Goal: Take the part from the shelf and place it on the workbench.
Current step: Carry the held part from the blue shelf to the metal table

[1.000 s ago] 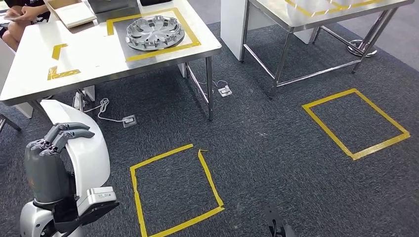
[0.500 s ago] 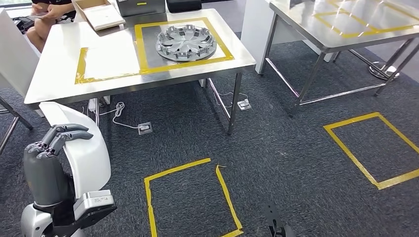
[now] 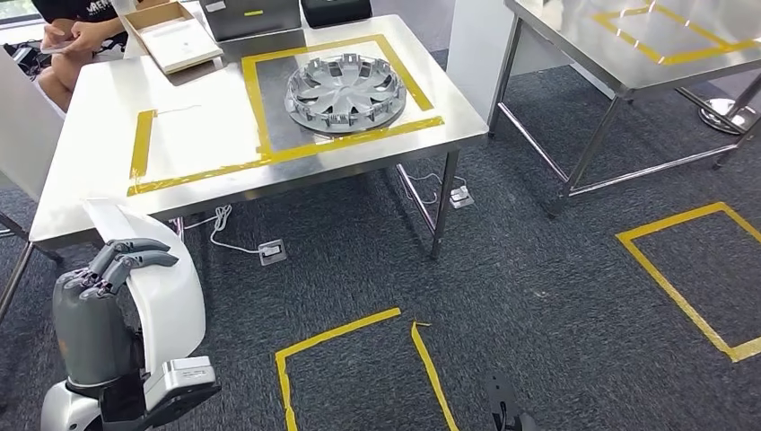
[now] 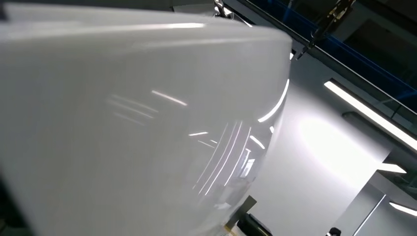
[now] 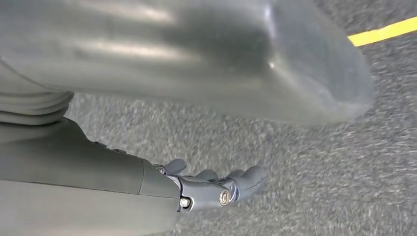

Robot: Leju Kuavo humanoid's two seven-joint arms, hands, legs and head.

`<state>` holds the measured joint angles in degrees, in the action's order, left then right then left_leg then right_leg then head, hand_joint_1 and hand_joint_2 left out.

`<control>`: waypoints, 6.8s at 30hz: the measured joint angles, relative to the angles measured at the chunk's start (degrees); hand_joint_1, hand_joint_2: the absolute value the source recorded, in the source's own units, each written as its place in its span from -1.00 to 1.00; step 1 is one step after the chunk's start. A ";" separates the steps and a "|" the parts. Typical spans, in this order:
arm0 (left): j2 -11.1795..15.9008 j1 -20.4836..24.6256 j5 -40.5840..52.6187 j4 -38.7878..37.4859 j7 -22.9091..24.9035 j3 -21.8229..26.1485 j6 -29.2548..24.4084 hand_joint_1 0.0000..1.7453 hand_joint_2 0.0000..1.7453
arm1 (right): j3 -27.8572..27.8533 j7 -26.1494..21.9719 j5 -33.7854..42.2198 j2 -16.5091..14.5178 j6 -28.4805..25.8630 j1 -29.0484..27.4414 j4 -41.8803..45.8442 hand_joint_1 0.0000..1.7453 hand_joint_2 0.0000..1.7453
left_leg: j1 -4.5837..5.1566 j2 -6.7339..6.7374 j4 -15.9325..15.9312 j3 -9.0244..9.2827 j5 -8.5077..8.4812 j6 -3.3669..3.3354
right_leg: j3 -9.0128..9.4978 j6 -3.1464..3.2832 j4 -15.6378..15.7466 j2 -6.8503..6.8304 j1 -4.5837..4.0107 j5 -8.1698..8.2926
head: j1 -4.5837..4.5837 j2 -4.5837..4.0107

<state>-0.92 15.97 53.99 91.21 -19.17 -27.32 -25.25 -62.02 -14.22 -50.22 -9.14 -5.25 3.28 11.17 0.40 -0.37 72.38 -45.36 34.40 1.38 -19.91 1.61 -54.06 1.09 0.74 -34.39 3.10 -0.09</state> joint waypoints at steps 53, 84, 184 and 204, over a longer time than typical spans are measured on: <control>1.54 -4.40 0.22 3.38 1.21 3.36 -1.36 1.00 1.00 | -2.32 1.79 -0.17 -0.83 0.52 0.69 -0.15 -1.00 -1.00 | -0.04 0.45 -12.80 8.95 -10.11 -0.98 | -8.63 -2.01 -4.88 -0.97 0.21 2.02 | 0.81 0.00; 2.24 -4.57 -1.88 2.11 0.31 4.33 -1.77 1.00 1.00 | -2.32 2.03 -0.86 -0.85 0.09 0.25 -0.15 -1.00 -1.00 | -0.04 0.54 -13.57 8.94 -10.21 -1.21 | -7.93 -2.46 -2.72 -0.85 0.20 2.31 | 1.20 0.00; 4.90 -5.21 -2.08 1.40 0.84 6.15 -1.07 1.00 1.00 | -3.90 3.18 -0.03 -1.20 0.09 0.61 -0.28 -1.00 -1.00 | -0.66 0.34 -2.26 5.11 -5.73 -0.25 | -12.62 -0.20 -6.12 -0.51 -0.03 5.26 | 0.96 0.00; 4.45 -5.84 0.03 2.87 1.63 7.25 -1.08 1.00 1.00 | -4.43 3.11 -0.78 -1.44 0.25 0.66 -0.27 -1.00 -1.00 | -0.42 0.23 -13.31 14.39 -4.27 -0.68 | -15.70 -2.66 -6.36 -1.05 0.39 7.40 | 1.30 0.00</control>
<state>3.54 10.13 54.02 94.09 -17.55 -20.07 -26.33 -66.45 -11.11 -51.00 -10.58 -5.00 3.94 10.90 -0.02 -0.14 59.06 -30.97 30.12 0.69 -35.61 -1.05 -60.41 0.04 1.13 -26.99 4.40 -0.09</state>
